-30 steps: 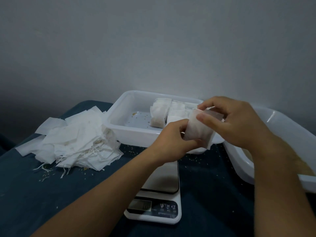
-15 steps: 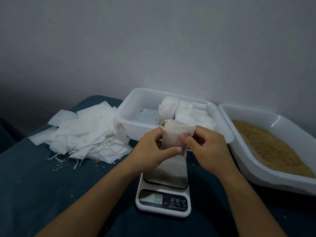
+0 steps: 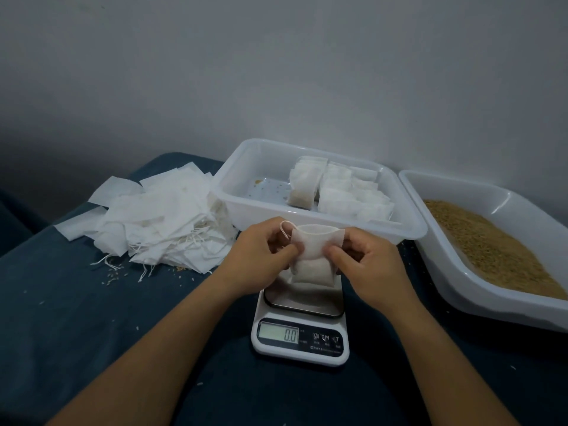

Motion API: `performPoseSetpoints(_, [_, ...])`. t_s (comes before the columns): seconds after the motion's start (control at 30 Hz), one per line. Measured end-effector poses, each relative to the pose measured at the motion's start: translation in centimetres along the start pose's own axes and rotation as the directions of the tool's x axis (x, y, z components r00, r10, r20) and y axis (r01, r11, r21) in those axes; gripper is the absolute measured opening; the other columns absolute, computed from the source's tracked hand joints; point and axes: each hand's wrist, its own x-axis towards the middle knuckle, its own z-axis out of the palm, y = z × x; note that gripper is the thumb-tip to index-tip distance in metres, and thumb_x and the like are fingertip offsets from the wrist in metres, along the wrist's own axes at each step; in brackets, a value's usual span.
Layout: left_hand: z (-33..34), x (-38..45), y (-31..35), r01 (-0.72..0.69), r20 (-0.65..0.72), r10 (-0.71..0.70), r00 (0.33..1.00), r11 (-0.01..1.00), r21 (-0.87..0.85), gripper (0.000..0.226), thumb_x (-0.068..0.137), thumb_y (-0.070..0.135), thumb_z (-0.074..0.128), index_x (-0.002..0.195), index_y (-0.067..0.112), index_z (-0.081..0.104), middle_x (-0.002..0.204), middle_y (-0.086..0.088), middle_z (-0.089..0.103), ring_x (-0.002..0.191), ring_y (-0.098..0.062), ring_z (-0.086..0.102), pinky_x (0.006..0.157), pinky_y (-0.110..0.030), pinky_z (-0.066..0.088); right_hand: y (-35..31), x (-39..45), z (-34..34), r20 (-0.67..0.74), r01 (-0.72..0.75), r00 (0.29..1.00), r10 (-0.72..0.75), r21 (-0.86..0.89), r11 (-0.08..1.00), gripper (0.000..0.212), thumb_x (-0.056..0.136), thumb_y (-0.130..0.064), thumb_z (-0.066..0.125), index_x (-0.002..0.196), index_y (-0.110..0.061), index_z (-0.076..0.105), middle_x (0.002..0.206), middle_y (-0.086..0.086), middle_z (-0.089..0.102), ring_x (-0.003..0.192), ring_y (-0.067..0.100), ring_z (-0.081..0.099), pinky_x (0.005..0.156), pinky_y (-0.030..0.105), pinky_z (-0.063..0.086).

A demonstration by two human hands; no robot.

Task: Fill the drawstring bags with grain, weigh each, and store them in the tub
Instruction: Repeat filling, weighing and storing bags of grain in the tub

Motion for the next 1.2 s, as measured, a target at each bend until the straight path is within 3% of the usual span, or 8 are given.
performPoseSetpoints(0.1, [-0.1, 0.1, -0.5, 0.015, -0.016, -0.012, 1.0, 0.988, 0.154, 0.018, 0.085, 0.023, 0.08, 0.089, 0.035, 0.066, 0.077, 0.011, 0.071, 0.061, -0.001, 0.061, 0.063, -0.014, 0.047, 0.3, -0.1, 0.3, 0.072, -0.038, 0.997, 0.041, -0.041, 0.998, 0.032, 0.093, -0.017, 0.078, 0.113, -0.041, 0.072, 0.097, -0.015, 0.078, 0.089, 0.003, 0.074, 0.076, 0.024, 0.061])
performPoseSetpoints(0.23, [0.3, 0.5, -0.7, 0.035, -0.013, -0.033, 0.999, 0.962, 0.271, 0.02, 0.082, 0.028, 0.08, 0.097, 0.036, 0.069, 0.081, 0.015, 0.071, 0.069, 0.0, 0.063, 0.067, -0.019, 0.049, 0.8, 0.1, 0.4, 0.028, -0.063, 0.997, 0.073, -0.254, 0.965, 0.046, 0.09, -0.025, 0.082, 0.132, -0.034, 0.067, 0.1, -0.02, 0.072, 0.091, -0.01, 0.065, 0.081, 0.005, 0.05])
performPoseSetpoints(0.33, [0.3, 0.7, -1.0, 0.05, -0.039, -0.041, 0.998, 0.955, 0.291, 0.025, 0.083, 0.03, 0.079, 0.104, 0.039, 0.069, 0.088, 0.019, 0.07, 0.076, 0.004, 0.062, 0.067, -0.013, 0.044, 1.3, 0.3, 0.0, -0.022, -0.099, 0.995, 0.097, -0.277, 0.956, 0.045, 0.093, -0.035, 0.078, 0.135, -0.034, 0.064, 0.104, -0.021, 0.067, 0.093, -0.013, 0.062, 0.076, -0.002, 0.043])
performPoseSetpoints(0.43, [-0.3, 1.0, -1.9, 0.115, -0.107, -0.092, 0.99, 0.965, 0.236, 0.024, 0.088, 0.033, 0.078, 0.108, 0.041, 0.067, 0.092, 0.017, 0.07, 0.077, 0.007, 0.061, 0.071, -0.011, 0.045, 2.3, 0.7, -0.7, -0.072, -0.163, 0.986, 0.149, -0.253, 0.954, 0.03, 0.097, -0.039, 0.071, 0.126, -0.035, 0.068, 0.102, -0.023, 0.068, 0.092, -0.017, 0.06, 0.071, 0.0, 0.043])
performPoseSetpoints(0.5, [-0.9, 1.3, -2.7, 0.182, -0.176, -0.149, 0.973, 0.965, 0.19, 0.018, 0.092, 0.031, 0.074, 0.108, 0.038, 0.068, 0.09, 0.014, 0.071, 0.08, 0.002, 0.064, 0.074, -0.021, 0.051, 3.4, 0.9, -1.0, -0.109, -0.21, 0.976, 0.186, -0.269, 0.94, 0.016, 0.099, -0.04, 0.068, 0.113, -0.033, 0.072, 0.095, -0.021, 0.07, 0.085, -0.01, 0.064, 0.069, 0.004, 0.044])
performPoseSetpoints(0.63, [-1.9, 1.9, -4.7, 0.291, -0.253, -0.226, 0.941, 0.922, 0.257, 0.009, 0.097, 0.029, 0.068, 0.105, 0.032, 0.068, 0.091, 0.015, 0.069, 0.089, -0.01, 0.066, 0.081, -0.029, 0.049, 6.1, 1.0, -1.1, -0.097, -0.318, 0.948, 0.303, -0.24, 0.917, 0.016, 0.1, -0.039, 0.066, 0.095, -0.029, 0.077, 0.084, -0.013, 0.075, 0.077, 0.008, 0.07, 0.076, 0.029, 0.053])
performPoseSetpoints(0.8, [-2.0, 2.3, -6.5, 0.295, -0.263, -0.194, 0.945, 0.854, 0.428, 0.012, 0.097, 0.026, 0.067, 0.106, 0.031, 0.071, 0.083, 0.026, 0.059, 0.089, -0.005, 0.058, 0.081, -0.024, 0.04, 8.0, 1.2, -0.9, -0.118, -0.354, 0.933, 0.339, -0.137, 0.925, 0.013, 0.098, -0.037, 0.069, 0.087, -0.034, 0.077, 0.073, -0.017, 0.074, 0.06, 0.001, 0.067, 0.066, 0.026, 0.052])
performPoseSetpoints(1.2, [-1.8, 2.5, -6.9, 0.265, -0.242, -0.165, 0.956, 0.84, 0.474, 0.01, 0.096, 0.028, 0.069, 0.102, 0.037, 0.069, 0.079, 0.03, 0.059, 0.079, 0.003, 0.053, 0.063, -0.011, 0.032, 8.3, 1.3, -0.6, -0.095, -0.307, 0.951, 0.293, -0.212, 0.928, 0.01, 0.098, -0.036, 0.07, 0.093, -0.033, 0.078, 0.08, -0.017, 0.075, 0.077, -0.007, 0.066, 0.07, 0.014, 0.045])
